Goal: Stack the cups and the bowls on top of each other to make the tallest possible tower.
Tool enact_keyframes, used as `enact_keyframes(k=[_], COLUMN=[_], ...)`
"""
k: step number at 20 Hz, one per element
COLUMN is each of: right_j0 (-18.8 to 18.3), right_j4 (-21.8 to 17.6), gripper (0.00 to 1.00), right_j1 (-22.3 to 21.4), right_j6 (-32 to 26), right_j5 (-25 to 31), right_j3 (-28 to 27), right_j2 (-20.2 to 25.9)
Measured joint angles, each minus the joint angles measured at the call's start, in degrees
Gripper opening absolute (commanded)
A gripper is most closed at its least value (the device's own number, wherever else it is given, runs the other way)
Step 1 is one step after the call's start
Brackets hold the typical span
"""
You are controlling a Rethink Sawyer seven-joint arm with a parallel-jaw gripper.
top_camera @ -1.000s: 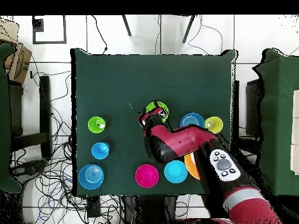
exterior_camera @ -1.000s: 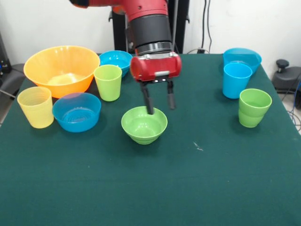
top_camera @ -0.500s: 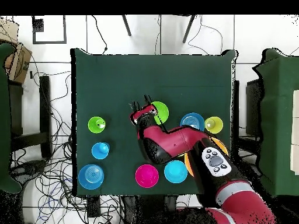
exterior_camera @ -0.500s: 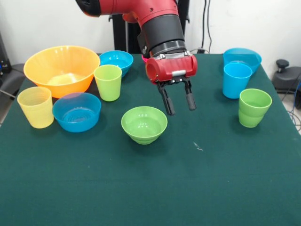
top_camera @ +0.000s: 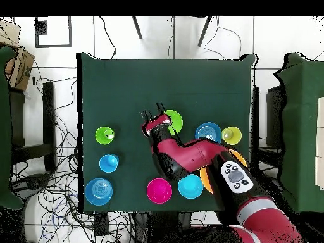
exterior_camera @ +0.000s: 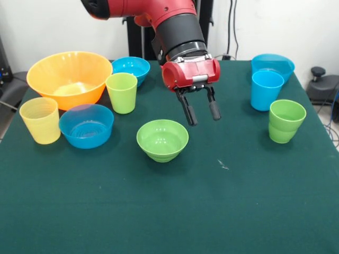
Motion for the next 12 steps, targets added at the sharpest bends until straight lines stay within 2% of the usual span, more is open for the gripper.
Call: enact_keyframes(k=[1,4,5,9,12], right_j0=[0.0,-0.3,-0.3,-0.3,-0.1], right_j4=[0.0,0.5,1.4,4.6,8.9], gripper=[1.0,1.0,1.0,1.0,1.0], right_j1=[0.0,-0.5,-0.7,-0.9,-1.1], right_j6=[0.0,0.0,0.0,0.0,0.0], right_j5=[0.3,6.4,10.9,23.3,38.9], right_j3=[0.0,0.0,0.0,0.0,0.0], right_j2=[0.0,0.8,1.3,2.2,2.6])
